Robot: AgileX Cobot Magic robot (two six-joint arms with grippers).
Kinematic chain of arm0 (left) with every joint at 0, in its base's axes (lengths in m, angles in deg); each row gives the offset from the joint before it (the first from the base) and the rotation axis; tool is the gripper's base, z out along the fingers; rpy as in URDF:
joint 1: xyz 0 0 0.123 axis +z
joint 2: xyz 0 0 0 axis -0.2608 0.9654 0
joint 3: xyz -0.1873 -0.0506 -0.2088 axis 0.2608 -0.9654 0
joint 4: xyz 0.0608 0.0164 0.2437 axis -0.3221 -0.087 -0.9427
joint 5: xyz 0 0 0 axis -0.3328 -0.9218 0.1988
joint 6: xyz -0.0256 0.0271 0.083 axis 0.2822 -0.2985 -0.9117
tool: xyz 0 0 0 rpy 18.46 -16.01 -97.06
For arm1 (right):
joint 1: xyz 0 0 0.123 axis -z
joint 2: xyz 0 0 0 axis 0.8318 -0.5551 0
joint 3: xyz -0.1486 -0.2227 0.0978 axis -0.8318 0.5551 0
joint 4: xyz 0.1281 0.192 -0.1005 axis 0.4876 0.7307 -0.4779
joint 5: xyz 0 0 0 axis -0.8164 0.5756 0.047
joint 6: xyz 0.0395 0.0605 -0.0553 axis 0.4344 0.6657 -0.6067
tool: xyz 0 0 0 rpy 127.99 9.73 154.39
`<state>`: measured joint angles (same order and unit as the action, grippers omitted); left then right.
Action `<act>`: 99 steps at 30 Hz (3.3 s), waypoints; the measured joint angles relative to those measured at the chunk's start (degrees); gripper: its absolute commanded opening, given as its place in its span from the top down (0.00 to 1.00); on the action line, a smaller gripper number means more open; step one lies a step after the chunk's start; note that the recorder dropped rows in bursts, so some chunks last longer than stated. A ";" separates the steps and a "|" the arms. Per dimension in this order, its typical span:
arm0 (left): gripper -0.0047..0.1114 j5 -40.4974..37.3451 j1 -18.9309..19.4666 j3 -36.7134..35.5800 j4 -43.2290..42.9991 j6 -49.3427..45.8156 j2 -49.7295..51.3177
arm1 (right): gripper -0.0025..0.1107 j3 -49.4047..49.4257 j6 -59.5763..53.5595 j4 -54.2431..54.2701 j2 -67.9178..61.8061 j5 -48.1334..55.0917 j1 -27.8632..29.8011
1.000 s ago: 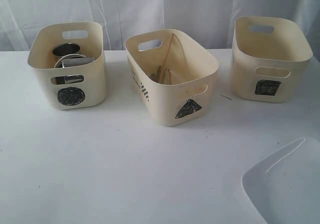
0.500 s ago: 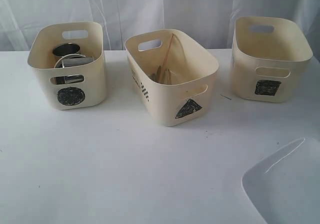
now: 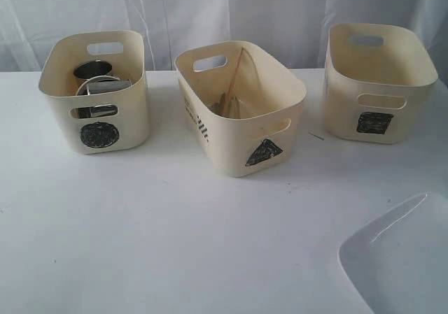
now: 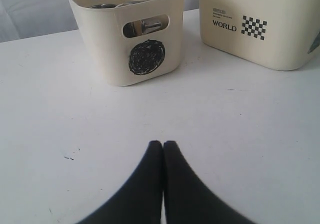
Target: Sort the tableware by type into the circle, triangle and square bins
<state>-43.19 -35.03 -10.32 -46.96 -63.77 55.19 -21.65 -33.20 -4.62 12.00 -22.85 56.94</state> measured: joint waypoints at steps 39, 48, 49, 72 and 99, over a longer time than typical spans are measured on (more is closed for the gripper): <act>0.96 0.00 0.00 0.00 0.00 0.00 0.00 | 0.98 -34.46 -39.81 -12.20 -29.63 53.43 -11.91; 0.96 0.00 0.00 0.00 0.00 0.00 0.00 | 0.98 -43.04 -51.07 -7.25 -43.77 66.87 -12.20; 0.96 0.00 0.00 0.00 0.00 0.00 0.00 | 0.98 -43.13 -51.54 -8.47 -44.65 67.97 -12.45; 0.96 0.00 0.00 0.00 0.00 0.00 0.00 | 0.96 -38.26 -25.28 -33.34 -60.90 81.76 -44.29; 0.96 0.00 0.00 0.00 0.00 0.00 0.00 | 0.41 -40.48 4.33 -36.52 -91.87 75.51 -57.19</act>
<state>-43.19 -35.03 -10.32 -46.96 -63.77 55.19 -62.13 -28.87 -41.13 -79.88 52.67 -0.25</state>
